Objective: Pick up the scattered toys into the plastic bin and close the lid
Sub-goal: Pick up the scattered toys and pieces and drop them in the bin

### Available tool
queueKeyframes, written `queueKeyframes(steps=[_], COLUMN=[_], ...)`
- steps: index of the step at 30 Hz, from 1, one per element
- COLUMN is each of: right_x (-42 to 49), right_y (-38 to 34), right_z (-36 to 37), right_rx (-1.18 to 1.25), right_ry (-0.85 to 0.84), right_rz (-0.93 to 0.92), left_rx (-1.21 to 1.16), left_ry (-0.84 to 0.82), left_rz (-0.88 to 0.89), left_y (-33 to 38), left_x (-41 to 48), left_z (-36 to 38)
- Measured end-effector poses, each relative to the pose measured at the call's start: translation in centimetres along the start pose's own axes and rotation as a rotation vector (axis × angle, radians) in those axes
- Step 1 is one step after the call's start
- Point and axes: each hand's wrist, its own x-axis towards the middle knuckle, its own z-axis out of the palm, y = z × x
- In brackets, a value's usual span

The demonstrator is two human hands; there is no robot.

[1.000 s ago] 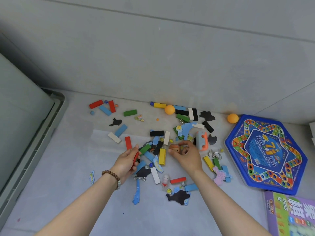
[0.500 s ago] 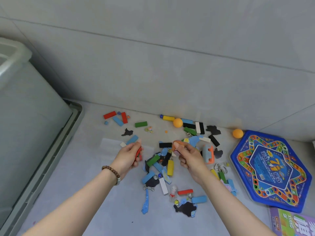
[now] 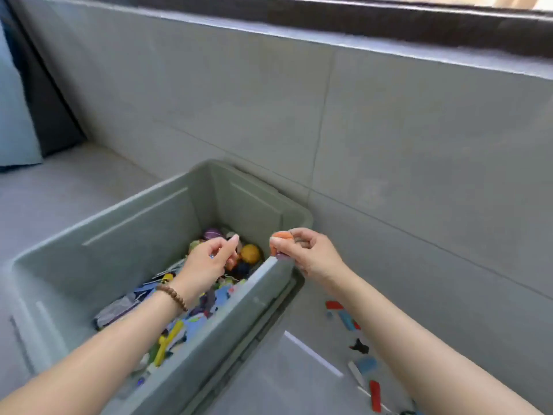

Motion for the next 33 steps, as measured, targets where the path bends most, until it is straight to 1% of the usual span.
queueKeyframes(steps=[2,4,7,9,11,13,15,17,18,20,23,27,31,33], right_x=[2.9,5.3,8.2,9.2,9.9,10.1,10.1,9.9,9.6,8.6,6.4,3.1,-0.2,-1.3], right_y=[-0.1,0.6,2.8,4.0,5.0,5.5,5.0,4.1,3.6,2.7,1.8,2.4,5.9,8.8], right_z=[4.7,8.7,12.4,13.4,13.4,12.6,11.4,9.8,8.7,5.8,0.5,-7.2,-13.7,-16.0], right_rx=[-0.139,-0.329,-0.535,-0.719,-1.006,-1.213,-1.294,-1.294,-1.272,-1.182,-1.037,-0.947,-0.928,-0.869], right_ry=[-0.059,-0.145,-0.225,-0.288,-0.352,-0.331,-0.267,-0.217,-0.188,-0.115,0.009,0.168,0.165,0.157], right_rz=[-0.048,-0.071,-0.057,-0.018,0.008,-0.023,-0.108,-0.164,-0.172,-0.188,-0.182,-0.147,-0.025,0.065], left_rx=[0.074,0.115,0.063,0.089,0.271,0.393,0.443,0.495,0.513,0.534,0.55,0.558,0.598,0.648], left_ry=[0.063,0.079,0.062,0.028,-0.014,-0.004,0.011,-0.028,-0.055,-0.077,-0.062,-0.065,-0.138,-0.183], left_rz=[-0.058,-0.149,-0.258,-0.323,-0.337,-0.341,-0.325,-0.29,-0.244,-0.111,0.131,0.393,0.543,0.556], left_y=[-3.8,-7.2,-10.2,-11.3,-12.4,-13.3,-13.5,-12.5,-11.5,-8.8,-4.0,1.0,2.3,1.0], left_x=[0.5,1.0,2.1,2.4,2.7,2.7,2.6,2.4,2.4,2.3,2.3,2.0,2.3,2.8], left_z=[-4.2,-7.3,-10.3,-11.6,-12.6,-13.4,-13.4,-12.5,-11.6,-9.1,-4.6,1.8,8.0,10.7])
